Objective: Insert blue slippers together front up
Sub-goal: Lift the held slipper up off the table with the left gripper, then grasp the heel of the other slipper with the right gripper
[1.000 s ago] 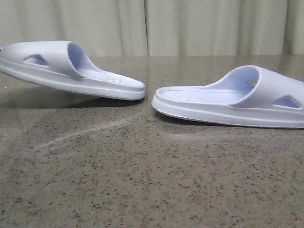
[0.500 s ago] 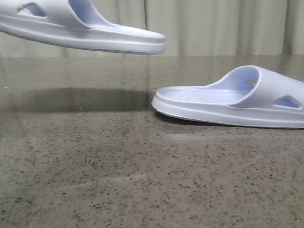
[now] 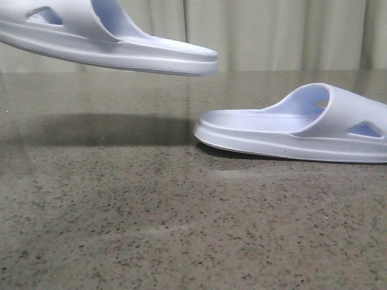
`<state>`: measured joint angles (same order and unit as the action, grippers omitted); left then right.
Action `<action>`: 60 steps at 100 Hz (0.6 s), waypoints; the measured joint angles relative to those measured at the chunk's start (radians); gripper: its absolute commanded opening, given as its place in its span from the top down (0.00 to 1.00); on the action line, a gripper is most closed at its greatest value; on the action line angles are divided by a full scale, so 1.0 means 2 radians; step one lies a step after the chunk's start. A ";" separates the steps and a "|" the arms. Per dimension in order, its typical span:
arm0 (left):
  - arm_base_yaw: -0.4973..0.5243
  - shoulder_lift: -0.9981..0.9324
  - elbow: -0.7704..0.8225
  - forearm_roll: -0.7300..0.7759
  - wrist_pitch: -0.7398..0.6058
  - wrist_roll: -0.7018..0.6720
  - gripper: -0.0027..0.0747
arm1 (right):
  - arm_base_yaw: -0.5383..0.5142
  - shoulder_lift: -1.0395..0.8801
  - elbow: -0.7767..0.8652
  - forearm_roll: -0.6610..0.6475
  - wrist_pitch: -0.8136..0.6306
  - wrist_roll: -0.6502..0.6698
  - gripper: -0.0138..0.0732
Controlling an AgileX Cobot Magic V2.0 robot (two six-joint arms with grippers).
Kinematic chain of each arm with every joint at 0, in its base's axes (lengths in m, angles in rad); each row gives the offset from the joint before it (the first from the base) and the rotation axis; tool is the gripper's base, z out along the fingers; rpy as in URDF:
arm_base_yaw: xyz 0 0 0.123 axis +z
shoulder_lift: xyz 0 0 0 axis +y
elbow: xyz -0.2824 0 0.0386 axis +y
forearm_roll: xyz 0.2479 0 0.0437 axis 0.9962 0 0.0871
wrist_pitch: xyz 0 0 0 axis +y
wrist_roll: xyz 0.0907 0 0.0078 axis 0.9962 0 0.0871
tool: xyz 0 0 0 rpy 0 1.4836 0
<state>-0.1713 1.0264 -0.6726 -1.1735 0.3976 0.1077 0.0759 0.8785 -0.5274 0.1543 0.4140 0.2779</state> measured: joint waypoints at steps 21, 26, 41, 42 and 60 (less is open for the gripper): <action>0.000 0.000 0.000 0.000 0.001 0.000 0.94 | 0.000 0.036 0.000 0.015 -0.025 0.001 0.46; 0.000 0.000 0.000 0.000 0.001 0.000 0.94 | 0.000 0.043 0.000 0.020 -0.030 0.001 0.46; 0.000 0.000 0.000 0.000 0.001 0.000 0.94 | 0.000 0.066 0.000 0.031 -0.042 0.001 0.46; 0.000 0.000 0.000 0.000 0.001 0.000 0.94 | 0.000 0.067 0.000 0.031 -0.043 0.001 0.46; 0.000 0.000 0.000 0.000 0.001 0.000 0.94 | 0.000 0.091 0.000 0.052 -0.051 0.001 0.46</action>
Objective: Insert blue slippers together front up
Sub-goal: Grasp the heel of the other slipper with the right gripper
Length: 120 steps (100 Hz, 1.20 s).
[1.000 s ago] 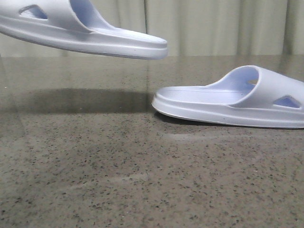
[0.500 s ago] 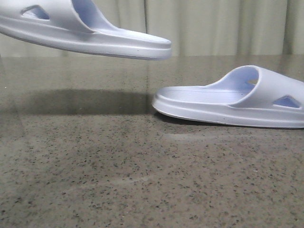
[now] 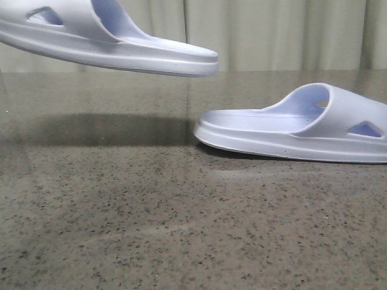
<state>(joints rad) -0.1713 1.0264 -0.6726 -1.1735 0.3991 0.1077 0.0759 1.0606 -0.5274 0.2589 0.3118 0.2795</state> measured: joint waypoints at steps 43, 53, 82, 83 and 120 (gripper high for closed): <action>0.000 0.000 0.000 0.000 0.002 0.000 0.94 | 0.000 0.043 -0.007 0.071 -0.038 0.000 0.46; 0.000 0.000 0.000 0.000 0.003 0.000 0.94 | 0.000 0.047 -0.009 0.087 -0.041 0.000 0.46; 0.000 0.000 0.000 0.000 0.003 0.000 0.94 | 0.000 0.047 -0.009 0.093 -0.040 0.000 0.66; 0.000 0.000 0.000 0.000 0.003 0.000 0.94 | 0.000 0.047 -0.009 0.093 -0.040 0.000 0.67; 0.000 0.000 0.000 0.000 0.003 0.000 0.94 | 0.000 0.052 -0.009 0.107 -0.047 0.000 0.96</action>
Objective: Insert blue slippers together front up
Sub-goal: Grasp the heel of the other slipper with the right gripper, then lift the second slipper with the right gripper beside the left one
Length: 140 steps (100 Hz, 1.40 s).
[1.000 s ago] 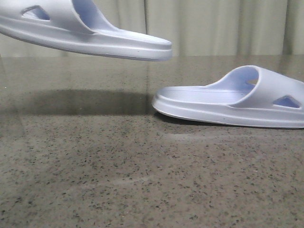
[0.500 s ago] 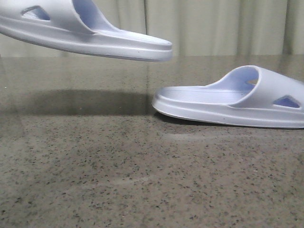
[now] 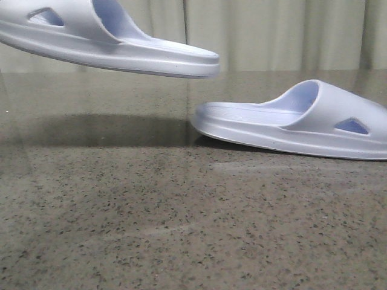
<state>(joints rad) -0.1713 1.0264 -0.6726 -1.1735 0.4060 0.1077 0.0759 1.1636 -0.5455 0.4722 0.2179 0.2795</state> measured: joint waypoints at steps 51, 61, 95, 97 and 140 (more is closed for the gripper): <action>0.000 0.000 0.000 0.000 0.000 0.000 0.94 | 0.000 -0.070 0.005 0.036 -0.171 0.000 0.96; 0.000 0.000 0.000 0.000 0.000 0.000 0.94 | 0.000 -0.112 0.005 0.038 -0.178 0.000 0.96; 0.000 0.000 0.000 -0.017 0.009 0.000 0.94 | 0.000 -0.234 0.005 0.088 -0.076 0.000 0.96; 0.000 0.000 0.000 -0.018 0.011 0.000 0.94 | 0.000 -0.239 0.005 0.091 -0.069 0.000 0.96; 0.000 0.000 0.000 -0.068 0.042 0.053 0.94 | 0.001 -0.254 0.005 0.117 0.054 0.000 0.96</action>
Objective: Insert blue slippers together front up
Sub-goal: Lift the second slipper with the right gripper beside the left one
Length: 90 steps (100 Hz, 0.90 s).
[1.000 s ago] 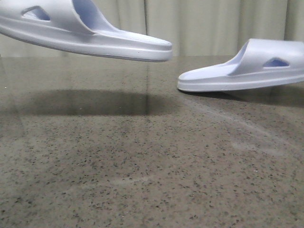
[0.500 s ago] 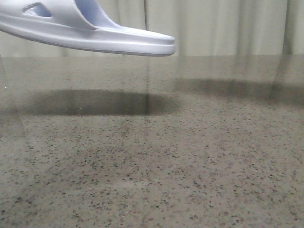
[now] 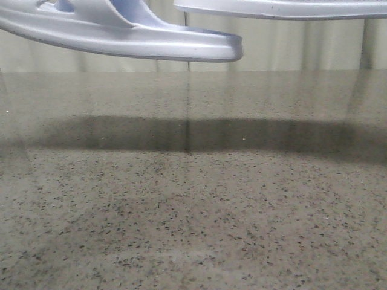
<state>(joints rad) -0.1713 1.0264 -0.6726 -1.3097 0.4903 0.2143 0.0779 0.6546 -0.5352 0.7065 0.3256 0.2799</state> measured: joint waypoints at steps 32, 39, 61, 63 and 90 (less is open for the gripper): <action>0.000 0.000 0.000 -0.055 0.038 0.051 0.94 | 0.000 0.000 0.000 0.014 0.028 0.000 0.96; 0.000 0.000 0.000 -0.056 0.046 0.051 0.94 | 0.000 0.000 0.000 0.016 0.032 0.000 0.96; 0.000 0.001 0.000 -0.068 0.069 0.065 0.94 | 0.001 0.000 0.000 0.033 0.047 -0.009 0.96; 0.000 0.002 0.000 -0.071 0.072 0.069 0.94 | 0.001 0.000 0.000 0.037 0.048 -0.015 0.96; 0.000 0.012 0.000 -0.092 0.091 0.100 0.94 | 0.002 0.014 0.000 0.107 0.059 -0.090 0.96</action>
<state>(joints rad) -0.1713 1.0512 -0.6726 -1.4935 0.6720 0.4152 0.0819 0.6834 -0.5352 0.9211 0.4439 0.0990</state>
